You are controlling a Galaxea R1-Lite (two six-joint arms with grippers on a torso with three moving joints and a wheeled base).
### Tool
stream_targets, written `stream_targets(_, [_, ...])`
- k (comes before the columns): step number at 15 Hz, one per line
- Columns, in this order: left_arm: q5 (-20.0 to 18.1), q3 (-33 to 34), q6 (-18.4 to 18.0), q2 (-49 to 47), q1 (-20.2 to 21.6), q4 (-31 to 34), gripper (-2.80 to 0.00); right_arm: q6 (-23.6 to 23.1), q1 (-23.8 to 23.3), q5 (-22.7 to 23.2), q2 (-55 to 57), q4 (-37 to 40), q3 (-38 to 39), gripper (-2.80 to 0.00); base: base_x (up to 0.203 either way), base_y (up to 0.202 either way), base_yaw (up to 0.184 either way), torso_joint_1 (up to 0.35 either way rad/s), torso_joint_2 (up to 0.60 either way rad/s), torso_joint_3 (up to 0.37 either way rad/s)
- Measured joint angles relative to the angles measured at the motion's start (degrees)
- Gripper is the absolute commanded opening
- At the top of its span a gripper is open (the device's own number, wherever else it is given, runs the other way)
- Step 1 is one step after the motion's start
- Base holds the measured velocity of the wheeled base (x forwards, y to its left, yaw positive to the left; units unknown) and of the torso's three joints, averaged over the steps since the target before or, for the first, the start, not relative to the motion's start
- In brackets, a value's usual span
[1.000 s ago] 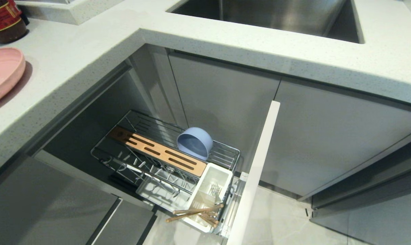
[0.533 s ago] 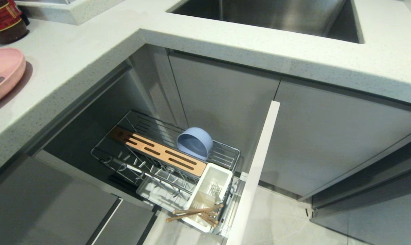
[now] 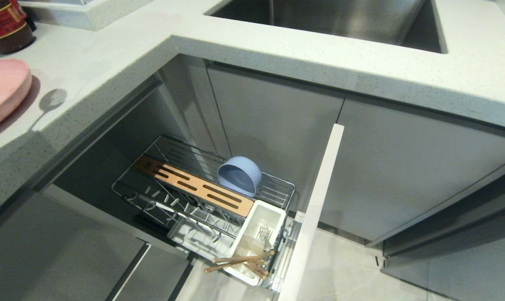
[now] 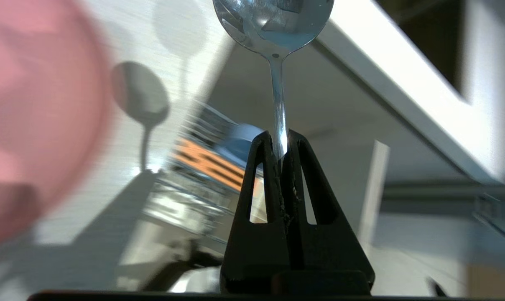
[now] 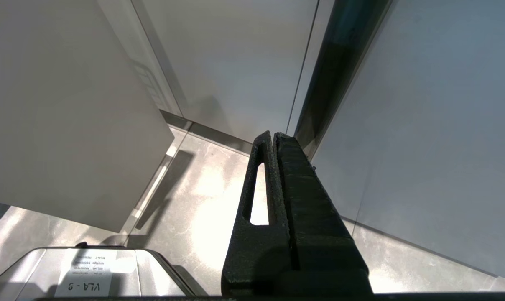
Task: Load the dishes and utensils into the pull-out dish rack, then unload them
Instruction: Pick up the spoon and place it in the cupboard
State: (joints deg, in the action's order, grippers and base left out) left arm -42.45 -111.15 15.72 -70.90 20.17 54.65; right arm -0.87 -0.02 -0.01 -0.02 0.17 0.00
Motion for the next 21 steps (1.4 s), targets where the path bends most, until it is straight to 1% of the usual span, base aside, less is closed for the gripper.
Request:
stream_targets(2, [0.61,1.1,0.78,0.26,-8.44,-0.02,-2.8,-0.01,0.0,0.0,0.0,0.0,0.0,-2.8,0.0,0.0,0.0,0.0,0.0,0.0])
stream_targets(3, [1.02,1.83,0.34,0.22,-11.76,0.03,-2.8,-0.01,0.0,0.0,0.0,0.01,0.0,-2.8,0.0,0.0,0.0,0.0,0.0,0.0])
stream_targets(4, [1.3,2.74,-0.99,0.06,-14.33,0.48,-2.8,0.01,0.0,0.01,0.0,0.01,0.0,-2.8,0.0,0.0,0.0,0.0,0.0,0.0])
stream_targets(7, [1.66,3.92,-7.95,-0.87,-19.78,5.56,-2.8,0.01,0.0,0.0,0.0,0.01,0.0,-2.8,0.0,0.0,0.0,0.0,0.0,0.0])
stream_targets(8, [2.31,4.07,-10.66,-1.15,-21.4,7.8,-2.8,0.01,0.02,0.01,0.0,0.01,0.0,-2.8,0.0,0.0,0.0,0.0,0.0,0.0])
stream_targets(10, [5.91,5.13,-17.54,-1.62,-24.57,12.33,-2.8,-0.01,0.0,0.0,0.0,0.01,0.0,-2.8,0.0,0.0,0.0,0.0,0.0,0.0])
stream_targets(11, [7.8,6.11,-21.65,-1.84,-25.86,14.31,-2.8,0.01,0.0,0.01,0.0,-0.01,0.0,-2.8,0.0,0.0,0.0,0.0,0.0,0.0])
stream_targets(12, [8.77,6.86,-24.96,-2.09,-26.83,16.18,-2.8,0.01,-0.02,-0.01,0.0,0.01,0.0,-2.8,0.0,0.0,0.0,0.0,0.0,0.0])
stream_targets(13, [9.02,7.22,-26.59,-2.37,-27.58,17.12,-2.8,0.01,0.0,0.0,0.0,0.0,0.0,-2.8,0.0,0.0,0.0,0.0,0.0,0.0])
stream_targets(15, [9.95,7.46,-26.83,-3.08,-29.32,18.0,-2.8,0.0,0.0,-0.01,0.0,0.01,0.0,-2.8,0.0,0.0,0.0,0.0,0.0,0.0])
stream_targets(18, [16.81,7.03,-26.55,-5.06,-34.87,21.83,-2.8,0.01,0.0,-0.01,0.0,0.01,0.0,-2.8,0.0,0.0,0.0,0.0,0.0,0.0])
stream_targets(19, [18.29,6.96,-26.5,-6.0,-36.37,23.06,-2.8,0.0,0.0,-0.01,0.0,0.01,0.0,-2.8,0.0,0.0,0.0,0.0,0.0,0.0])
stream_targets(21, [19.74,6.8,-26.49,-7.85,-38.21,24.23,-2.8,0.01,0.0,0.01,0.0,0.01,0.0,-2.8,0.0,0.0,0.0,0.0,0.0,0.0])
